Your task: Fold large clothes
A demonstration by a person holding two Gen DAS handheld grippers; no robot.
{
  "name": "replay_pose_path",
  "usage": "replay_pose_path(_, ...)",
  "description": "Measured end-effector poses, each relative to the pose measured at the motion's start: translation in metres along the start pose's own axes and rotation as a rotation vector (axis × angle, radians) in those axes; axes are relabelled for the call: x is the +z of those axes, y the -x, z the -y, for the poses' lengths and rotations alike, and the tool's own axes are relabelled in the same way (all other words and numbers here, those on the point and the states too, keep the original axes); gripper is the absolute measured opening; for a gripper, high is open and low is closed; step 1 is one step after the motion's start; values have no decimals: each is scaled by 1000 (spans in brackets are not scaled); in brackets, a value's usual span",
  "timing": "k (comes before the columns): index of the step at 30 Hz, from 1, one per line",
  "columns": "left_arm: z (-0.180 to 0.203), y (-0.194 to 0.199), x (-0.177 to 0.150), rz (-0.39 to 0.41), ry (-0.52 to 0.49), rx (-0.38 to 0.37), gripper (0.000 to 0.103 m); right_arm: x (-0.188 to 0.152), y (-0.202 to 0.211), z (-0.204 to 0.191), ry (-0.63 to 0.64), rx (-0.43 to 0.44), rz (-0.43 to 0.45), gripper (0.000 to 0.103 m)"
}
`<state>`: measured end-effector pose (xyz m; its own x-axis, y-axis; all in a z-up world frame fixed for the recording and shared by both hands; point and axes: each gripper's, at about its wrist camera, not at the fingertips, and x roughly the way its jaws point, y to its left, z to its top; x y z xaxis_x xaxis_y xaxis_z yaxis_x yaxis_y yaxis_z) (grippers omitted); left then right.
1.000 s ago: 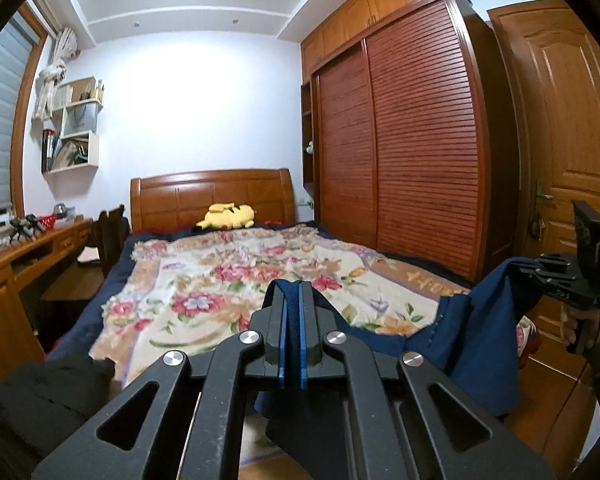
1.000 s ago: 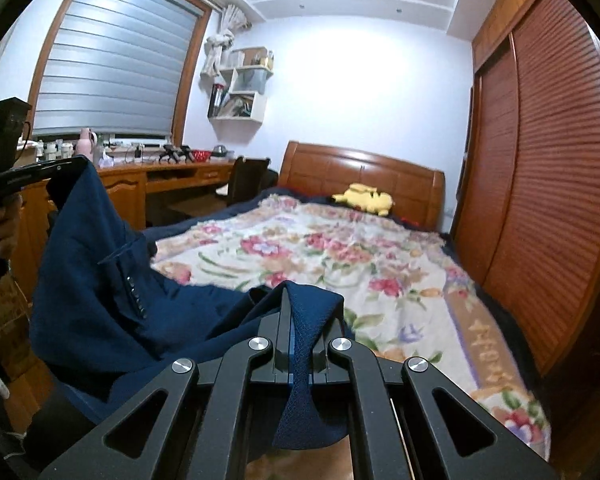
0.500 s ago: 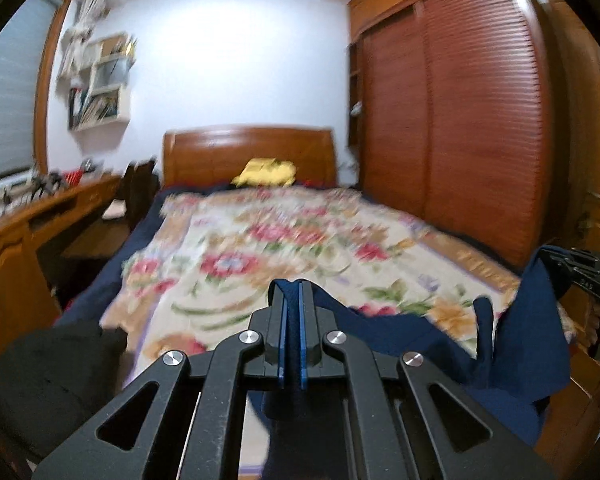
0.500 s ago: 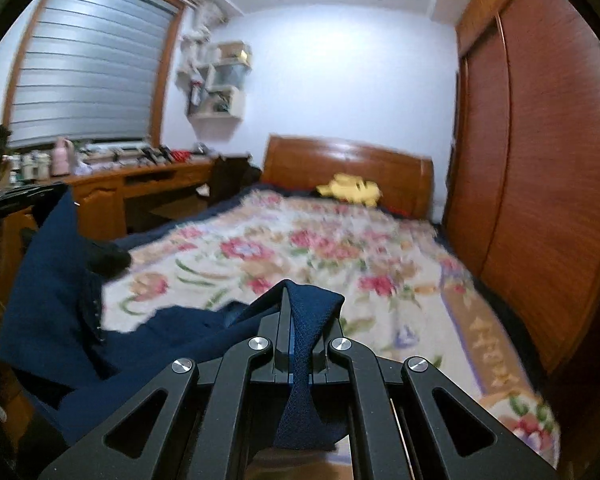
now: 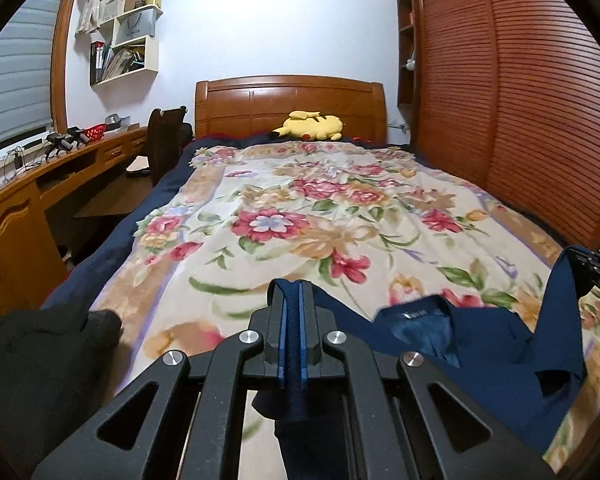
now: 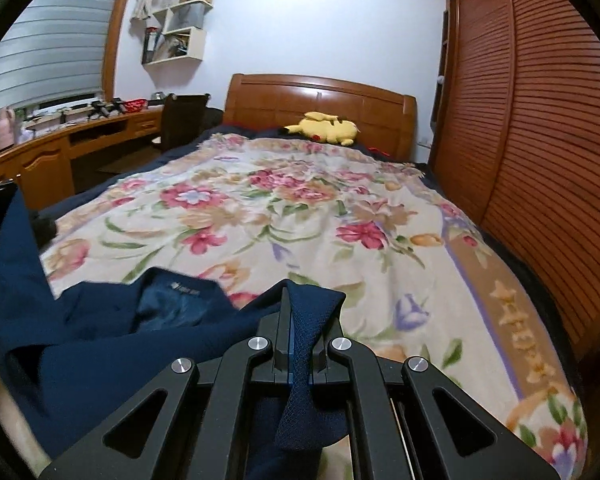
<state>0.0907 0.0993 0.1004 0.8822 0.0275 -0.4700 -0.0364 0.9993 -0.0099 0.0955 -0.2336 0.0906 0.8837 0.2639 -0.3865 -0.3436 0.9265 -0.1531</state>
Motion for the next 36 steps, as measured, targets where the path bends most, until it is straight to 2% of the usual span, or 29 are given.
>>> replay_pose_path(6, 5, -53, 8, -28, 5, 20, 5, 16, -62, 4, -25, -62, -36, 3)
replay_pose_path(10, 3, -78, -3, -90, 36, -13, 6, 13, -101, 0, -37, -95, -103, 3)
replay_pose_path(12, 3, -85, -13, -130, 49, -44, 11, 6, -114, -5, -40, -97, -148, 4)
replay_pose_path(14, 5, -84, -24, -152, 46, -70, 23, 2, -124, -8, -36, -87, -191, 10)
replay_pose_path(15, 6, -80, -29, -149, 33, -74, 41, -1, -126, -11, -28, -83, -203, 16)
replay_pose_path(16, 8, -73, -33, -136, 26, -77, 54, -2, -126, -13, -18, -79, -211, 32)
replay_pose_path(17, 8, -69, -35, -129, 24, -83, 60, -3, -125, -15, -11, -75, -216, 45)
replay_pose_path(18, 9, -62, -38, -121, 25, -98, 72, -3, -119, -17, 1, -84, -208, 72)
replay_pose_path(19, 10, -53, -42, -115, 30, -120, 79, -3, -111, -18, 8, -94, -188, 83)
replay_pose_path(23, 17, -23, -56, -92, 18, -147, 80, -3, -85, -21, 21, -52, -167, 84)
replay_pose_path(30, 28, 15, -92, -85, -6, -171, 80, -36, -45, -44, 103, 114, -177, 84)
replay_pose_path(33, 31, 18, -104, -101, -20, -174, 80, -50, -37, -53, 143, 170, -214, 84)
replay_pose_path(36, 33, 17, -112, -109, -37, -175, 80, -60, -41, -57, 207, 161, -272, 83)
